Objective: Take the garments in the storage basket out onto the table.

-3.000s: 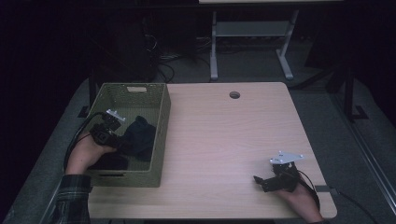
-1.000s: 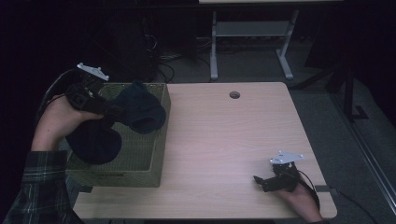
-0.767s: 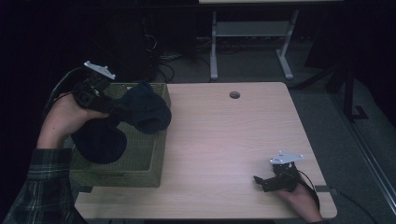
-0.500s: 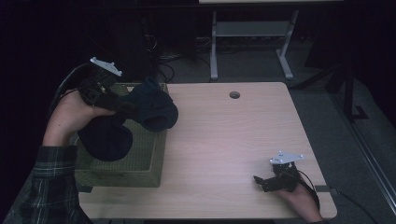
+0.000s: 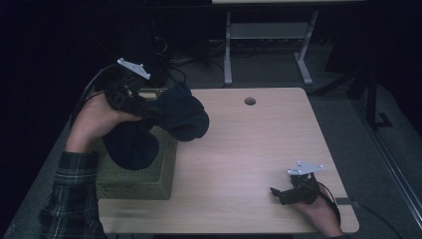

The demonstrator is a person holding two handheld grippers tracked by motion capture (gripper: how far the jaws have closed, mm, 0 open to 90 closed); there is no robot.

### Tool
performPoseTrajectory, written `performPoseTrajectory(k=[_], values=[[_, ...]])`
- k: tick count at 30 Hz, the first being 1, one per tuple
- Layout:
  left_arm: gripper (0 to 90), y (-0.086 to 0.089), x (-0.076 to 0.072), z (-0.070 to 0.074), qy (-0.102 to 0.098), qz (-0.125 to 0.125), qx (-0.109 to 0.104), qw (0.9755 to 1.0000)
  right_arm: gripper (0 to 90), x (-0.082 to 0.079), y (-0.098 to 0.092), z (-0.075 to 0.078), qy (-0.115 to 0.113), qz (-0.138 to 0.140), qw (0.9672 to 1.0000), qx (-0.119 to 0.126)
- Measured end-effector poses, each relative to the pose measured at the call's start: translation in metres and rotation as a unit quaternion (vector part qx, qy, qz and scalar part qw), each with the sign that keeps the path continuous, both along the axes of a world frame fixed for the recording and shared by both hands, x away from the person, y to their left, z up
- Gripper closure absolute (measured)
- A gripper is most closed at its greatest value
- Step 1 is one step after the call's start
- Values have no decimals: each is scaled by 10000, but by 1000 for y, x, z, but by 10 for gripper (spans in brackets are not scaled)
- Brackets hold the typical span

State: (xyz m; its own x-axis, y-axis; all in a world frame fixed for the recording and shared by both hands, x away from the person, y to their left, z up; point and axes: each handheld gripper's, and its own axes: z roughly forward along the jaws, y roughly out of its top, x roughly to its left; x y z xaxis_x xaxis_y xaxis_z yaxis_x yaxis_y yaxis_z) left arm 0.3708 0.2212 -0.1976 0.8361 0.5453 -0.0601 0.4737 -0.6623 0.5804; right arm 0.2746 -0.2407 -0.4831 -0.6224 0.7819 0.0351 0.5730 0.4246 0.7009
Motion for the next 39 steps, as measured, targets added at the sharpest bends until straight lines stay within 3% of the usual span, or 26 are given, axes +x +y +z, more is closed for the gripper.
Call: performPoseTrajectory(k=[22,39], values=[[676,-68,11,-15,128,-486,49,9987,4,0,0,0,13,-33,10000,37],[677,-118,11,-31,155,-765,-106,9969,4,0,0,0,-7,-21,10000,22]])
